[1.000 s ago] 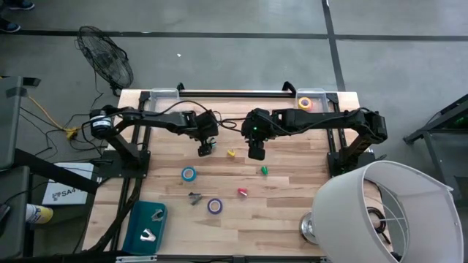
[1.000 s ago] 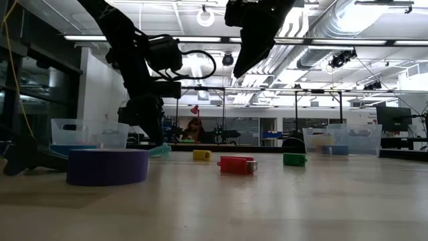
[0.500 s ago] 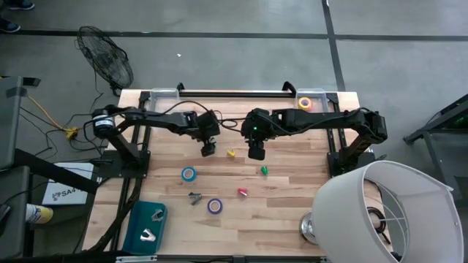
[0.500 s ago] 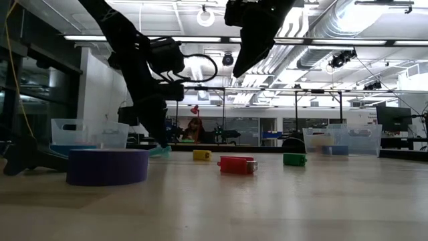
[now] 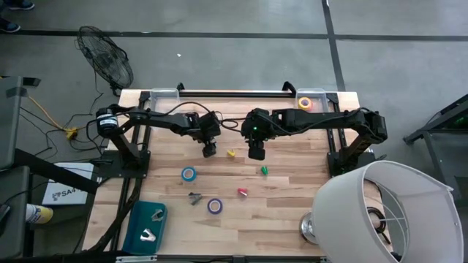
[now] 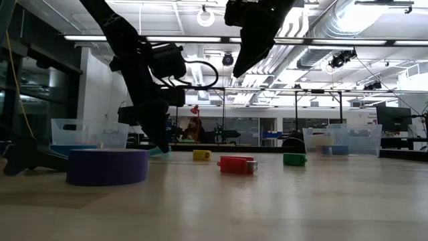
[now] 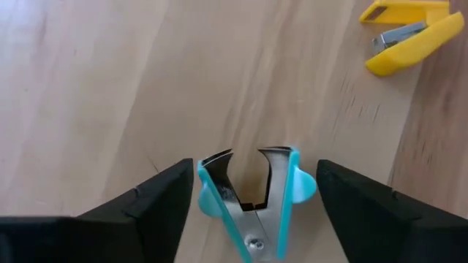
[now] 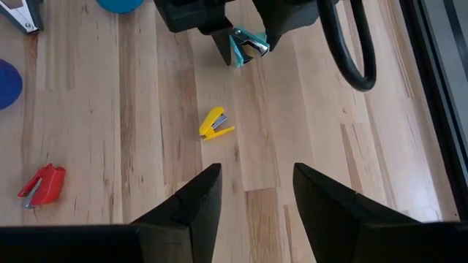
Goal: Pick and place Stapler, Stapler remover, tape
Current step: Put the light blue staple remover into the blue bin
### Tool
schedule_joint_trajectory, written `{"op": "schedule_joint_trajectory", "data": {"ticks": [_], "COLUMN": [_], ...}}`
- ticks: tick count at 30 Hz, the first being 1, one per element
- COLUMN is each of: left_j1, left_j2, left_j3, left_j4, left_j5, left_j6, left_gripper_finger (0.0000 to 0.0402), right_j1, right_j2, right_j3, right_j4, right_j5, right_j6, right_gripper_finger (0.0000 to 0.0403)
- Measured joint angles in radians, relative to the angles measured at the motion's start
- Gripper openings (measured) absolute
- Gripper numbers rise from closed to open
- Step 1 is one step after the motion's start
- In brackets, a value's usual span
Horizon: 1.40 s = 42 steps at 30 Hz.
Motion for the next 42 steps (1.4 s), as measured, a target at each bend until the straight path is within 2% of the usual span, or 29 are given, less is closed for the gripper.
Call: {"op": "schedule_joint_trajectory", "data": {"ticks": [16, 21, 26, 33, 38, 42], "left_j1": [0.000, 0.000, 0.000, -0.048, -0.144, -0.260], "left_j2": [-0.001, -0.003, -0.045, -0.192, -0.327, -0.422], "left_j3": [0.000, 0.001, 0.000, 0.001, 0.000, 0.000], "left_j4": [-0.015, -0.030, -0.124, -0.320, -0.442, -0.487], "left_j5": [0.009, 0.059, 0.140, 0.198, 0.177, 0.116], "left_j6": [-0.015, 0.020, 0.038, 0.003, -0.099, -0.231], "left_gripper_finger": [0.0127, 0.0086, 0.0086, 0.0094, 0.0095, 0.0096], "right_j1": [0.000, 0.000, 0.000, 0.000, 0.000, 0.000], "right_j2": [0.000, 0.000, 0.000, 0.000, 0.000, 0.000], "right_j3": [0.000, 0.000, 0.000, 0.000, 0.000, 0.000], "right_j4": [0.000, 0.000, -0.002, -0.007, -0.008, -0.007], "right_j5": [-0.001, -0.001, -0.002, -0.001, 0.000, 0.001], "right_j6": [0.000, 0.000, 0.000, 0.000, 0.000, 0.000], "right_gripper_finger": [0.0161, 0.0161, 0.0161, 0.0161, 0.0161, 0.0161]}}
